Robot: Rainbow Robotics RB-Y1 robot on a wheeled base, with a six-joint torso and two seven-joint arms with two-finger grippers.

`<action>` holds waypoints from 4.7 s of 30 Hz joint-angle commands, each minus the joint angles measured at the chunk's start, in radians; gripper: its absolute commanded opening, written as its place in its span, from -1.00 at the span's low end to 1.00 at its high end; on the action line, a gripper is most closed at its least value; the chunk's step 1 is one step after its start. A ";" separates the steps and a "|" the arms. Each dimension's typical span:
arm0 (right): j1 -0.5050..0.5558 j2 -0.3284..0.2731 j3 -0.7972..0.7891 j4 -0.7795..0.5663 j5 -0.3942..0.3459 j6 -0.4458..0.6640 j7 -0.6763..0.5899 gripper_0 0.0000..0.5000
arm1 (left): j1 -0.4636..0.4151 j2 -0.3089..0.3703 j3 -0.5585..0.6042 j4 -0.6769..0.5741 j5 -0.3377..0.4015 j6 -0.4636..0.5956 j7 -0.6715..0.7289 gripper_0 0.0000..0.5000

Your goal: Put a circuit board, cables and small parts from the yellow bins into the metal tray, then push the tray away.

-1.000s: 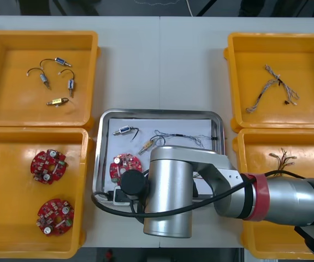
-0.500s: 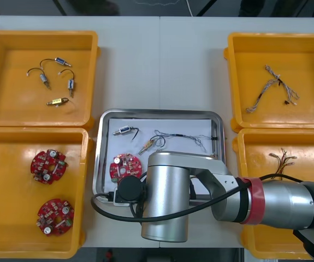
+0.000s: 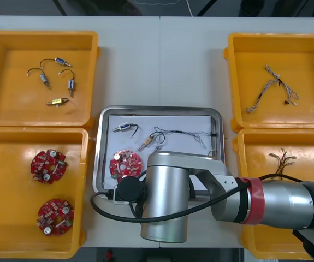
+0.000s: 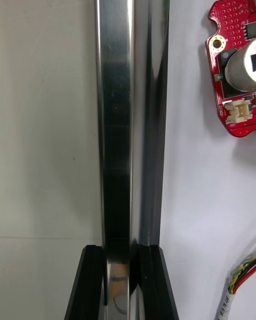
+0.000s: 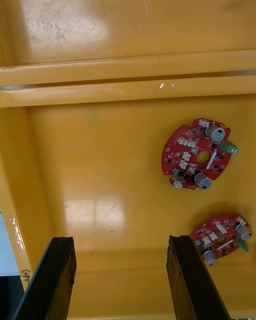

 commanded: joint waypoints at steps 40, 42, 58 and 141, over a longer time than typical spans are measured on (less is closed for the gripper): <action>-0.365 -0.037 -0.026 0.156 -0.101 -0.032 0.009 -1.00 | 0.017 0.041 0.031 -0.026 0.008 0.006 -0.026 1.00; -0.382 -0.030 -0.027 0.179 -0.112 -0.038 0.012 -1.00 | 0.017 0.041 0.031 -0.026 0.008 0.006 -0.026 1.00; -0.475 -0.013 -0.033 0.298 -0.161 -0.096 0.052 -1.00 | 0.017 0.041 0.031 -0.026 0.008 0.006 -0.026 1.00; -0.620 0.076 -0.055 0.866 -0.287 -0.535 0.333 1.00 | 0.017 0.041 0.031 -0.026 0.008 0.006 -0.026 1.00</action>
